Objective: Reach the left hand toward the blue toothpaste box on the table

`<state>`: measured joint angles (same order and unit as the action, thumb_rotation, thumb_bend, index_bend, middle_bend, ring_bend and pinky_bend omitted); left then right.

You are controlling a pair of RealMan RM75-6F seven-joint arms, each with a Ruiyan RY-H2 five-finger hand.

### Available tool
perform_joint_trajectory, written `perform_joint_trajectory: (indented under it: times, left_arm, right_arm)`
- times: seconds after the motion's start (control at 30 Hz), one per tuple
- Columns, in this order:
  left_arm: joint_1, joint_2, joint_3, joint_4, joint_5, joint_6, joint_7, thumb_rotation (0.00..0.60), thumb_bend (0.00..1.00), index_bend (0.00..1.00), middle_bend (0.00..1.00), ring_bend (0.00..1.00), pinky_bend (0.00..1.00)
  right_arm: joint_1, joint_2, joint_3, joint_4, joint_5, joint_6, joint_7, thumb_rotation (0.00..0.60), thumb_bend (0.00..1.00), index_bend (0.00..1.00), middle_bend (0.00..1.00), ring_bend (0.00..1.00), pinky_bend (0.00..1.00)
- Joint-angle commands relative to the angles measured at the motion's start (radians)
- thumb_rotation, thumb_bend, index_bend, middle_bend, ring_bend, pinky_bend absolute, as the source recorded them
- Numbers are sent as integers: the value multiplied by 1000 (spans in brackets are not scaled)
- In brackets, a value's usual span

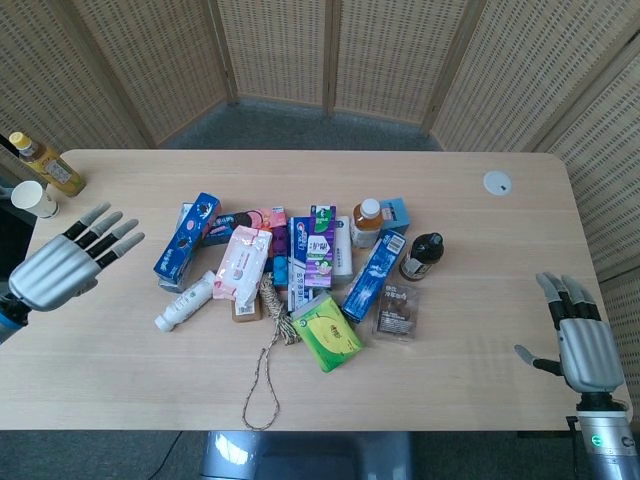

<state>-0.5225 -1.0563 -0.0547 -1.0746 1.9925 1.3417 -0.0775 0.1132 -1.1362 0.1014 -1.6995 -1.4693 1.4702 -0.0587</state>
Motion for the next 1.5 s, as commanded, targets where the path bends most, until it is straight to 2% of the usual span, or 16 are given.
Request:
perform_joint_trajectory:
  times: [0.03,0.23,0.4,0.73,1.1,1.37,1.4,1.43,1.47,1.5]
  left_arm:
    - [-64,-53,38,103,32,-55,-16,600,0,0,0,0,0]
    - [-133,-150,96,305,63,-77,-75,600,0,0,0,0,0]
    - [-190,-232,126,412,74,-104,-48,600,0,0,0,0,0]
    - [-292,-354,186,533,70,-191,-33,600,0,0,0,0,0]
    - [-334,-467,277,647,76,-213,-72,600,0,0,0,0,0]
    - [-346,-531,306,703,55,-232,-53,600,0,4,0,0,11]
    - [-345,-535,309,704,51,-228,-50,600,0,32,3,2,30]
    - [-344,-538,311,705,49,-218,-47,600,0,114,46,39,83]
    - [-342,-540,313,707,46,-208,-45,600,0,218,120,103,153]
    - [-340,-543,316,710,43,-196,-47,600,3,369,245,216,249]
  right_arm:
    - [4,-8,5,12,14,-8,-9,600,0,0,0,0,0]
    - [7,-13,15,27,37,-14,-5,600,0,0,0,0,0]
    - [7,-11,16,23,39,-15,-1,600,0,0,0,0,0]
    - [8,-5,28,25,61,-18,13,600,0,0,0,0,0]
    - [9,-9,30,27,70,-19,3,600,0,0,0,0,0]
    - [7,-5,31,22,68,-14,9,600,0,0,0,0,0]
    - [6,-4,31,21,67,-13,11,600,0,0,0,0,0]
    - [6,-3,31,21,66,-12,13,600,0,0,0,0,0]
    - [5,-2,31,21,65,-11,15,600,0,0,0,0,0]
    - [5,-1,32,21,65,-11,17,600,0,0,0,0,0]
